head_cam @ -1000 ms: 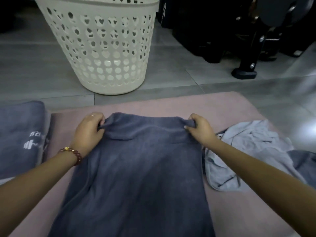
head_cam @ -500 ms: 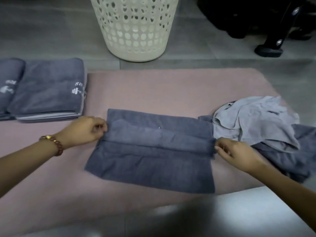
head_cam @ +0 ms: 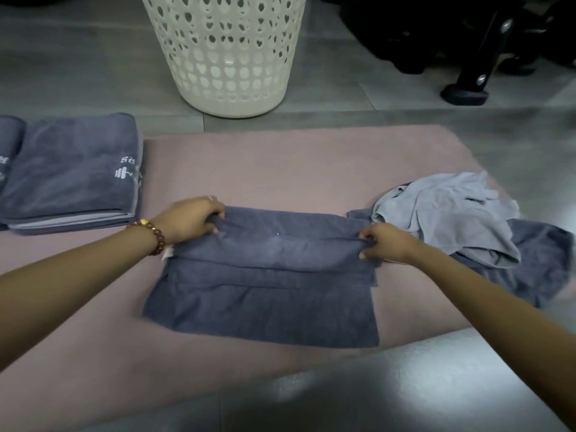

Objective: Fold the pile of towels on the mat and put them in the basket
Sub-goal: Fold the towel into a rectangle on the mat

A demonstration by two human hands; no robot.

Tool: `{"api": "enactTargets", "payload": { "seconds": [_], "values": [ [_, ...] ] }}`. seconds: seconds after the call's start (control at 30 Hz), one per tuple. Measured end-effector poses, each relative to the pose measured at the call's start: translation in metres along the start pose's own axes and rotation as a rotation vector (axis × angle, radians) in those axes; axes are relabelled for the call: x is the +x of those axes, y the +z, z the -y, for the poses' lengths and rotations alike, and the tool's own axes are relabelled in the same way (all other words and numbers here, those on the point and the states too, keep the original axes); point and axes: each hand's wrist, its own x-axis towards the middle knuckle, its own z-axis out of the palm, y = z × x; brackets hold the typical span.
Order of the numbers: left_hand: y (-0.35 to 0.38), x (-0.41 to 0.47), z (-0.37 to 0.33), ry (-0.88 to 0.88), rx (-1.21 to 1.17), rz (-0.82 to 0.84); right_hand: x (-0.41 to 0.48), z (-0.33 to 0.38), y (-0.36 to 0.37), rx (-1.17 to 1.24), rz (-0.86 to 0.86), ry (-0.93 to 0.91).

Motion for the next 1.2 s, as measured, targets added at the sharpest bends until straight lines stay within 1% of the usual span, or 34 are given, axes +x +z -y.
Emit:
{"api": "enactTargets", "payload": {
  "seconds": [0.03, 0.07, 0.1, 0.13, 0.17, 0.2, 0.23, 0.27, 0.33, 0.4, 0.47, 0.5, 0.57, 0.6, 0.7, 0.8, 0.93, 1.03, 1.2],
  "values": [
    [-0.014, 0.002, -0.003, 0.016, -0.038, -0.125, 0.001, -0.001, -0.01, 0.088, -0.136, 0.0],
    [-0.028, 0.003, -0.007, 0.025, -0.059, -0.283, 0.004, -0.002, -0.019, 0.197, -0.314, 0.0],
    [-0.04, 0.002, -0.01, 0.028, -0.069, -0.429, 0.004, -0.001, -0.028, 0.34, -0.499, 0.004],
    [-0.049, -0.002, -0.011, 0.037, -0.066, -0.541, 0.003, 0.0, -0.033, 0.505, -0.649, 0.0],
    [-0.054, -0.008, -0.01, 0.06, -0.053, -0.606, 0.001, 0.002, -0.034, 0.635, -0.751, -0.019],
    [-0.053, -0.015, -0.008, 0.1, -0.036, -0.632, -0.002, 0.003, -0.03, 0.66, -0.81, -0.047],
    [-0.047, -0.022, -0.004, 0.152, -0.013, -0.624, -0.006, 0.004, -0.021, 0.607, -0.825, -0.084],
    [-0.035, -0.03, 0.002, 0.21, 0.011, -0.59, -0.01, 0.003, -0.008, 0.528, -0.796, -0.121],
    [-0.007, -0.047, 0.012, 0.282, 0.062, -0.433, -0.021, -0.002, 0.023, 0.452, -0.688, -0.186],
    [0.016, -0.061, 0.017, 0.281, 0.087, -0.278, -0.029, -0.011, 0.053, 0.436, -0.556, -0.209],
    [0.037, -0.073, 0.02, 0.293, 0.144, -0.179, -0.033, -0.019, 0.078, 0.394, -0.41, -0.207],
    [0.045, -0.077, 0.021, 0.306, 0.169, -0.156, -0.034, -0.022, 0.087, 0.392, -0.374, -0.207],
    [0.055, -0.084, 0.022, 0.285, 0.152, -0.161, -0.035, -0.022, 0.091, 0.405, -0.369, -0.179],
    [0.056, -0.086, 0.021, 0.247, 0.123, -0.185, -0.036, -0.022, 0.089, 0.405, -0.381, -0.166],
    [0.052, -0.088, 0.022, 0.209, 0.088, -0.263, -0.039, -0.022, 0.078, 0.332, -0.43, -0.196],
    [0.052, -0.091, 0.022, 0.224, 0.057, -0.263, -0.041, -0.029, 0.076, 0.273, -0.501, -0.219],
    [0.067, -0.096, 0.026, 0.163, -0.107, -0.273, -0.046, -0.03, 0.087, 0.195, -0.504, -0.238],
    [0.072, -0.1, 0.027, 0.179, -0.113, -0.272, -0.049, -0.029, 0.095, 0.208, -0.532, -0.213],
    [0.075, -0.104, 0.027, 0.157, -0.125, -0.29, -0.056, -0.029, 0.103, 0.13, -0.586, -0.229]
  ]
}}
